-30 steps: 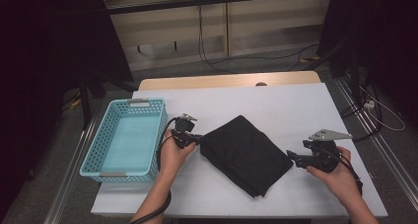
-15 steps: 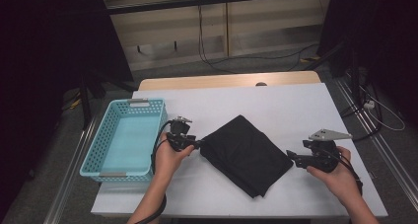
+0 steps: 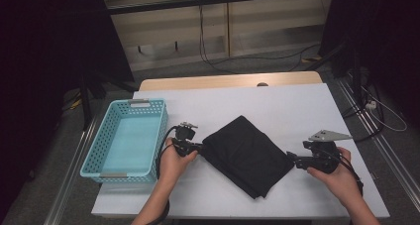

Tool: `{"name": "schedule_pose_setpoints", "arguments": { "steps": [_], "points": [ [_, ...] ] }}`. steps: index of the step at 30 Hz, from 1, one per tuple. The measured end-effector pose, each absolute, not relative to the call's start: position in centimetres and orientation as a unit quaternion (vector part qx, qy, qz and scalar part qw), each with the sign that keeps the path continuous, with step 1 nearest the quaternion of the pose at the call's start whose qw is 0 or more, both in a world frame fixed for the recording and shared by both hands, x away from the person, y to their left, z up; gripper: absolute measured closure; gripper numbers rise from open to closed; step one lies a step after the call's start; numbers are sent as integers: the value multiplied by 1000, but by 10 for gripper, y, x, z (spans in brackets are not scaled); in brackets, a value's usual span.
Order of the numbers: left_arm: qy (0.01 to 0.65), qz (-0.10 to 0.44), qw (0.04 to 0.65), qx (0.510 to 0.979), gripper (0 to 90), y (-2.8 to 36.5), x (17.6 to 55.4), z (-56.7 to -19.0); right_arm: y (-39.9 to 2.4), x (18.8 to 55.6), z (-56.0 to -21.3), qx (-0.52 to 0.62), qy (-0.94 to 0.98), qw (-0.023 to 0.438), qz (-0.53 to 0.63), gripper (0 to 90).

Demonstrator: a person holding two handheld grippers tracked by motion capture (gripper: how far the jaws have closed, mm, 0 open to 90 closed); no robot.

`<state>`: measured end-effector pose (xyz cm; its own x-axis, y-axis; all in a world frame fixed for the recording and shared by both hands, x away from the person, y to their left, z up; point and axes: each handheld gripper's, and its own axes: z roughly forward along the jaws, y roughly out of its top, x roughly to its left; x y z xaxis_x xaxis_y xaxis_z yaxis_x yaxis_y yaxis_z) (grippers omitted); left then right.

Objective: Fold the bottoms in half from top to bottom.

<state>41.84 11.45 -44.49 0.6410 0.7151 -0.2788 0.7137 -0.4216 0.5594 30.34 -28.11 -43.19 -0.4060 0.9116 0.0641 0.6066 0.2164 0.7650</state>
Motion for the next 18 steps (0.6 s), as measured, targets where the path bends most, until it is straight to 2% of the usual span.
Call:
{"name": "schedule_pose_setpoints", "arguments": {
  "steps": [5,11,18],
  "points": [
    [427,-7,332,841,853,117,423,-443,-280,303,-432,505,752,205,371,281],
    [438,-22,339,832,860,129,434,-434,-279,304,-433,503,753,203,373,278],
    [444,-15,328,834,860,130,447,-431,-276,305,-434,500,755,199,373,279]
  ]
}}
